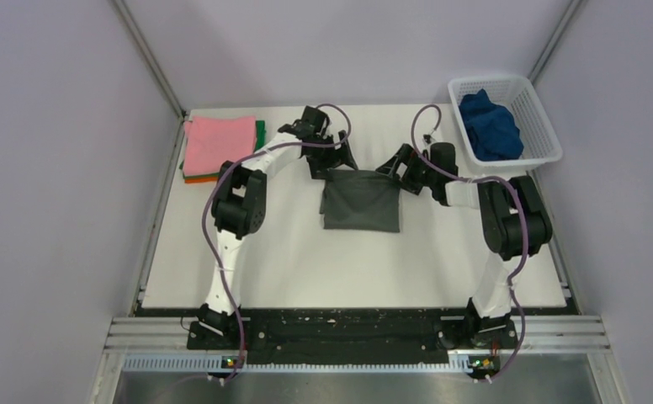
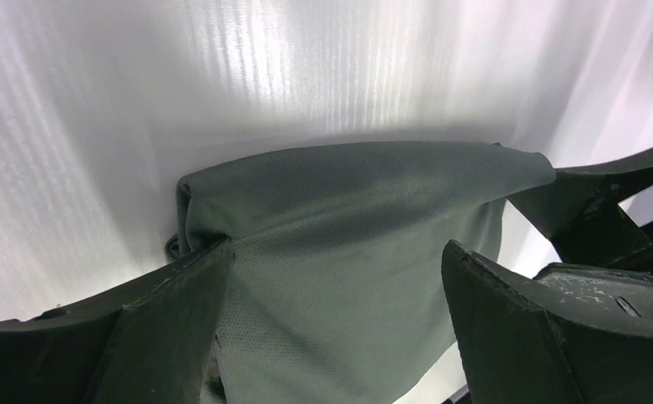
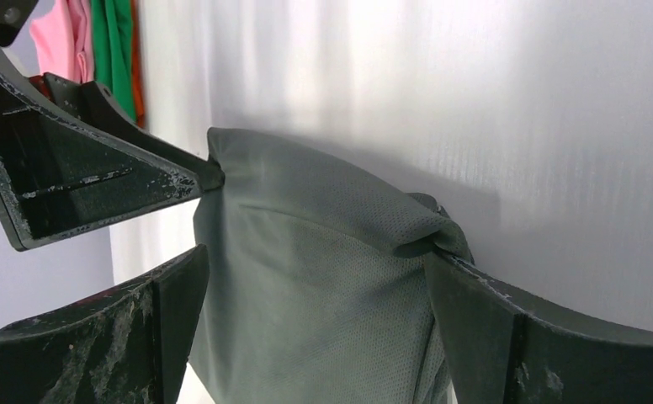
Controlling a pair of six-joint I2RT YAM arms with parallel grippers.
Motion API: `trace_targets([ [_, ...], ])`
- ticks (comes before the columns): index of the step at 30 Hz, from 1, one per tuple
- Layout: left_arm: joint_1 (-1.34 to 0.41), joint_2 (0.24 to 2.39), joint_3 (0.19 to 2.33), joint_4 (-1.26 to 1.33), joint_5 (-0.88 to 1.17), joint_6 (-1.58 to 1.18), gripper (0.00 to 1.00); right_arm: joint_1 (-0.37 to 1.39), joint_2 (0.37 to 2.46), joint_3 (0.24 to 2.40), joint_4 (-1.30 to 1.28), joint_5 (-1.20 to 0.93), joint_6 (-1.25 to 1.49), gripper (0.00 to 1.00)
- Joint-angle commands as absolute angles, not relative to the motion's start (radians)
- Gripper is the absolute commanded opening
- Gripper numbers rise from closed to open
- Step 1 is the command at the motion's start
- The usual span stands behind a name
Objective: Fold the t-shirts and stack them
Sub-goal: Smooth out wrinkles on the folded tshirt
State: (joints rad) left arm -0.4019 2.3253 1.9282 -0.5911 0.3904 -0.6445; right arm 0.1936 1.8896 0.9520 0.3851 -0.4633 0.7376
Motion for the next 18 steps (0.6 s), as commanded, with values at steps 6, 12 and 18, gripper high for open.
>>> trace_targets([
  [6, -0.400, 1.991, 1.840, -0.710, 0.146, -0.601, 0.99, 0.201, 1.572, 0.918, 0.200, -0.271, 0.672, 0.99],
  [12, -0.400, 1.828, 1.553, -0.605, 0.149, -0.599, 0.99, 0.174, 1.229, 0.683, 0.131, -0.203, 0.699, 0.99],
  [18, -0.422, 1.895, 1.479, -0.585, 0.210, -0.582, 0.99, 0.156, 0.819, 0.442, -0.045, -0.039, 0.728, 0.99],
])
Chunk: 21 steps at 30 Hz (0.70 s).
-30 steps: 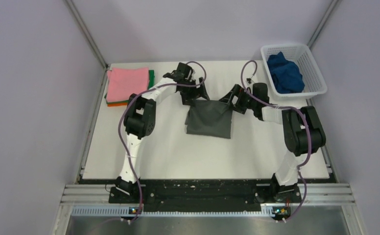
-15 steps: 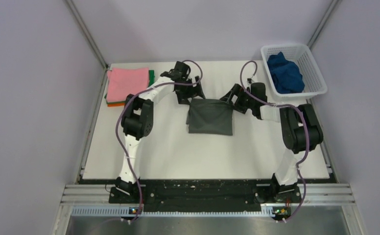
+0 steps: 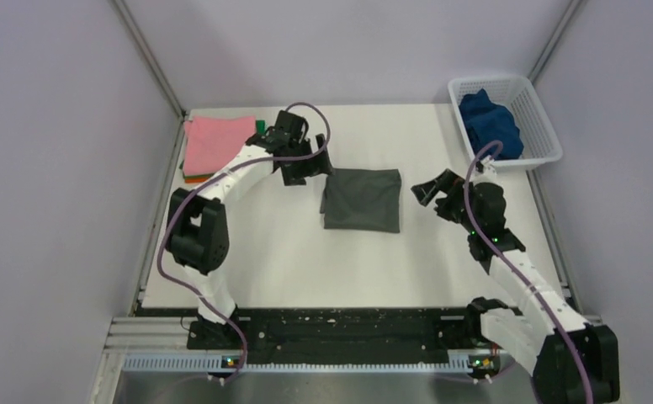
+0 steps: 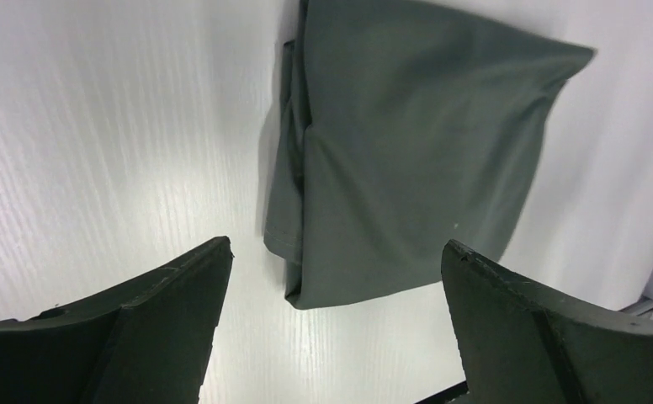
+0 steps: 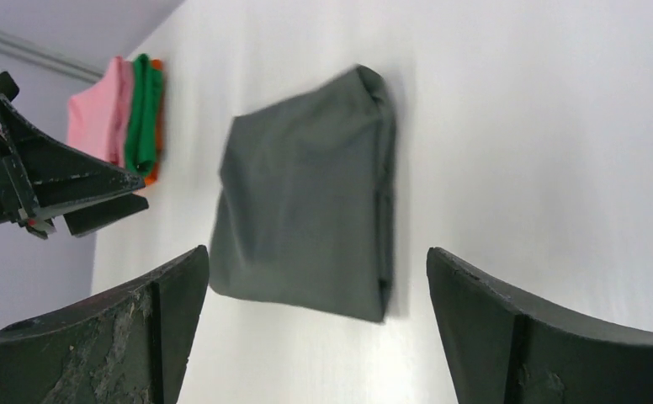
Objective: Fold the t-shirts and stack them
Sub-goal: Put the neatly folded tshirt into the corner of the board with the left arm
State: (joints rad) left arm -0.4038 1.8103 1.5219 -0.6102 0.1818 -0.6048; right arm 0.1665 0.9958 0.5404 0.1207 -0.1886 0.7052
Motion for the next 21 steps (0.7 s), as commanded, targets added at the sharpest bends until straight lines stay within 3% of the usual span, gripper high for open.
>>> trace_targets([
  [1, -0.432, 1.910, 1.480, -0.578, 0.218, -0.580, 0.99, 0.154, 0.759, 0.422, -0.080, 0.007, 0.742, 0.99],
  [8, -0.465, 2.010, 1.496, -0.541, 0.219, -0.610, 0.93, 0.154, 0.439, 0.347, -0.158, 0.099, 0.697, 0.99],
  [21, -0.568, 2.208, 1.652, -0.712, 0.012, -0.646, 0.68, 0.154, 0.521, 0.370, -0.202, 0.129, 0.662, 0.99],
])
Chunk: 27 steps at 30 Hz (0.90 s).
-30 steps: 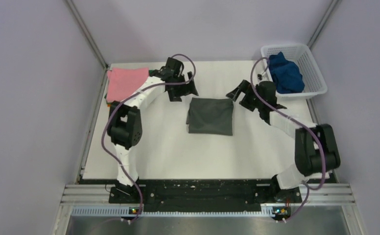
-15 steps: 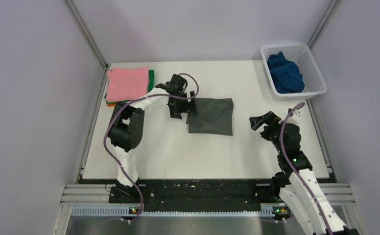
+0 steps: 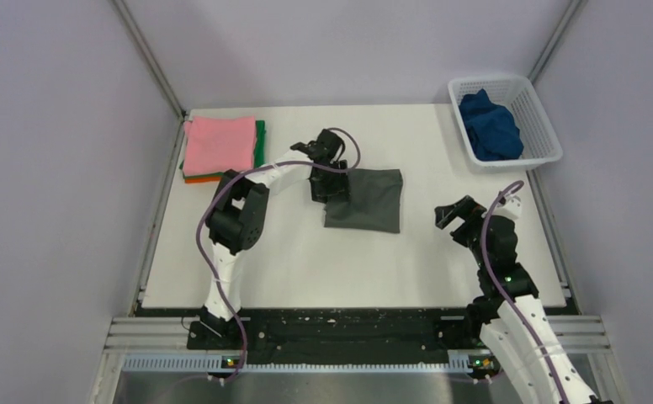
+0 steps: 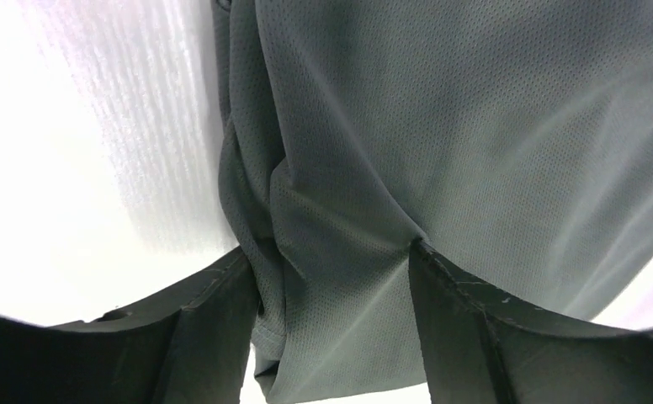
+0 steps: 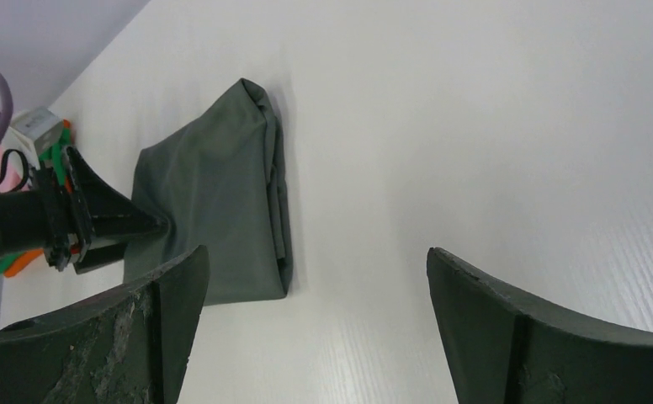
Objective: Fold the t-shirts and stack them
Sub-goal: Put the neatly folded tshirt into the corner of the board with the left arm
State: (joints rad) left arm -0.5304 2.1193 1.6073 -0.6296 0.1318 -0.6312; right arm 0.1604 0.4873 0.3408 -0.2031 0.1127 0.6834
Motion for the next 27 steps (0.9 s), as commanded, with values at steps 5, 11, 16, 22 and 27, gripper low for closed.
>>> trace_targets([
  [5, -0.607, 2.287, 1.706, -0.782, -0.085, -0.680, 0.44, 0.155, 0.533, 0.368, -0.195, 0.133, 0.658, 0.99],
  [11, -0.634, 2.399, 1.816, -0.828, -0.076, -0.660, 0.00, 0.155, 0.533, 0.362, -0.193, 0.159, 0.660, 0.99],
  [16, -0.633, 2.432, 1.951, -0.957, -0.261, -0.635, 0.00, 0.154, 0.503, 0.353, -0.194, 0.189, 0.669, 0.99],
  [22, -0.616, 2.372, 2.089, -0.999, -0.589, -0.532, 0.00, 0.156, 0.516, 0.337, -0.149, 0.141, 0.678, 0.99],
  [27, -0.597, 2.305, 2.095, -0.915, -0.842, -0.298, 0.00, 0.155, 0.574, 0.362, -0.153, 0.116, 0.654, 0.98],
])
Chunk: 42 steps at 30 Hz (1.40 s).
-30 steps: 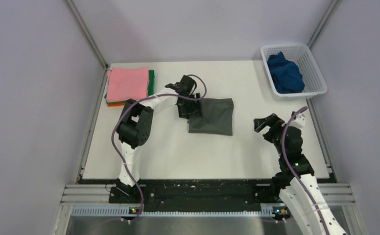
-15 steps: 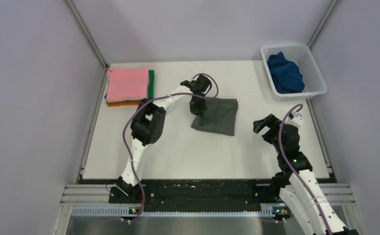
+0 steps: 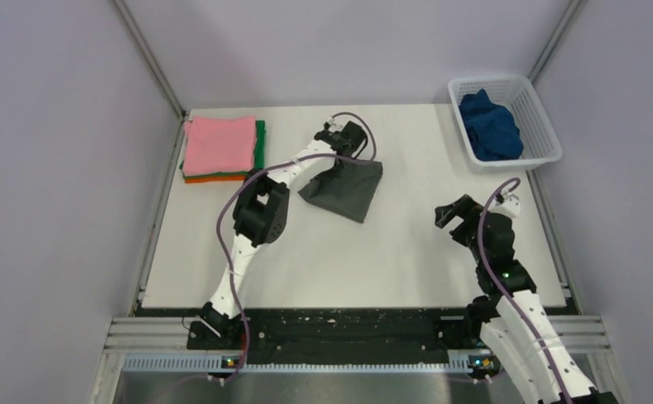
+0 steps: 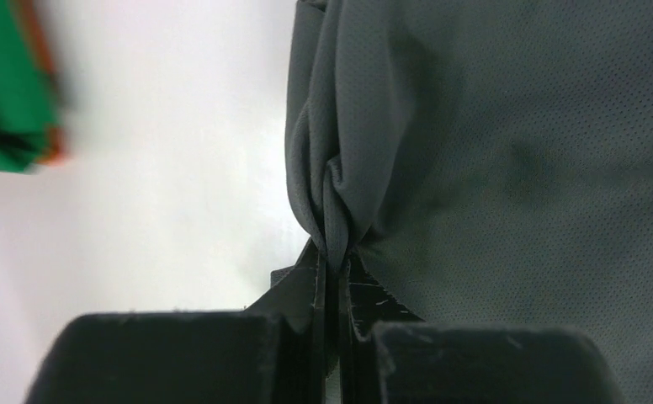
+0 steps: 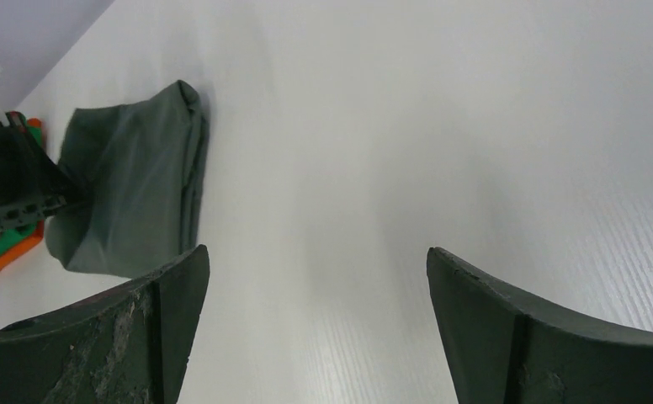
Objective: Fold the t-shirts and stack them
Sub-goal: Put the neatly folded tshirt into the corner of the board with the left arm
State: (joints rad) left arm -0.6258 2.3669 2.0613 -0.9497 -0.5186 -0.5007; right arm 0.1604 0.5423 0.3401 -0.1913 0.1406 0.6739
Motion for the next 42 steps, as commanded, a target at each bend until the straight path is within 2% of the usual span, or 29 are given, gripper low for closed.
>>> trace_targets([
  [1, -0.594, 2.294, 2.088, -0.881, -0.914, -0.240, 0.00, 0.155, 0.583, 0.365, -0.152, 0.113, 0.651, 0.98],
  [5, -0.565, 2.251, 2.013, -0.625, -1.122, 0.036, 0.00, 0.156, 0.606, 0.366, -0.139, 0.097, 0.651, 0.98],
  [9, -0.512, 2.208, 1.976, -0.492, -1.146, 0.207, 0.00, 0.155, 0.615, 0.365, -0.135, 0.099, 0.647, 0.98],
  [16, -0.417, 2.121, 1.935, -0.375, -1.125, 0.316, 0.00, 0.154, 0.626, 0.367, -0.127, 0.098, 0.646, 0.98],
  [23, -0.348, 2.070, 1.957, -0.351, -1.043, 0.367, 0.00, 0.155, 0.642, 0.371, -0.120, 0.094, 0.647, 0.97],
  [37, -0.314, 2.043, 2.063, -0.399, -1.023, 0.372, 0.00, 0.155, 0.648, 0.371, -0.126, 0.096, 0.647, 0.96],
  [42, -0.307, 2.023, 2.081, -0.457, -0.988, 0.299, 0.00, 0.155, 0.656, 0.376, -0.127, 0.102, 0.640, 0.96],
])
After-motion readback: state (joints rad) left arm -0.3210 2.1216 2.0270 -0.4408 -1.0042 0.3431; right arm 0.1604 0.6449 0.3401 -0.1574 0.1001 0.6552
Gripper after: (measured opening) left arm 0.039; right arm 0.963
